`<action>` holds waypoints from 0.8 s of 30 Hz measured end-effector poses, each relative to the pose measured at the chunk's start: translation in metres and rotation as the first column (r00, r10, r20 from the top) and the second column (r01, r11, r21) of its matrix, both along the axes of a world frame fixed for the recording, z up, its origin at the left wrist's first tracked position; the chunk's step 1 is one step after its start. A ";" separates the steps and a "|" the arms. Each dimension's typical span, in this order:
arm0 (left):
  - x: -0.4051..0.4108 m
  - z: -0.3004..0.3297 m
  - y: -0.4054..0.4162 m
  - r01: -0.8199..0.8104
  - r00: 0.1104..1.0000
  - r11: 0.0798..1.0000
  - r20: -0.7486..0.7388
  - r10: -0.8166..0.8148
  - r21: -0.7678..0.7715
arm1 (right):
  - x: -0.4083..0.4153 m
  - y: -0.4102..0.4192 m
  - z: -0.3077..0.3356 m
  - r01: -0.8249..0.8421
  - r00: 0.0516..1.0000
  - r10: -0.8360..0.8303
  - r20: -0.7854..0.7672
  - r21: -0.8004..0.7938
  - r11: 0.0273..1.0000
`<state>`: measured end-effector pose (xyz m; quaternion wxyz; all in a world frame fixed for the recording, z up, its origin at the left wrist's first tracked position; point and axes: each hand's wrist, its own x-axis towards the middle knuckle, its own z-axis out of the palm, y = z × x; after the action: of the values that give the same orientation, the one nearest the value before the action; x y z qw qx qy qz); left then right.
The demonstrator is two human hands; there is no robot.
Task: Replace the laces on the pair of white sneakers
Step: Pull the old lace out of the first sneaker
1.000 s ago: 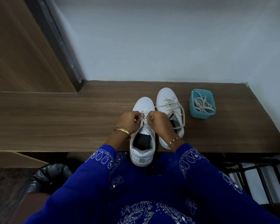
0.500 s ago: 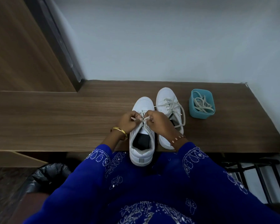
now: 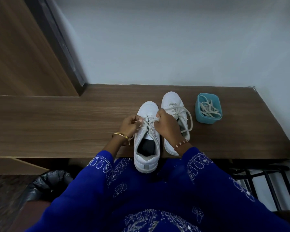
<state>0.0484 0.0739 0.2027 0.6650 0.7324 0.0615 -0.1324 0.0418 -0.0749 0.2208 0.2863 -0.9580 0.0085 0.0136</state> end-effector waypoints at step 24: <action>0.001 0.000 0.009 0.072 0.887 0.810 0.334 -0.319 0.582 | 0.001 -0.006 -0.005 -0.140 0.953 0.207 0.221 -0.285 0.948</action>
<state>0.0495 0.0828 0.2023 0.4033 0.9065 -0.1235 -0.0191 0.0432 -0.0812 0.2163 0.1516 -0.9788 -0.1105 -0.0820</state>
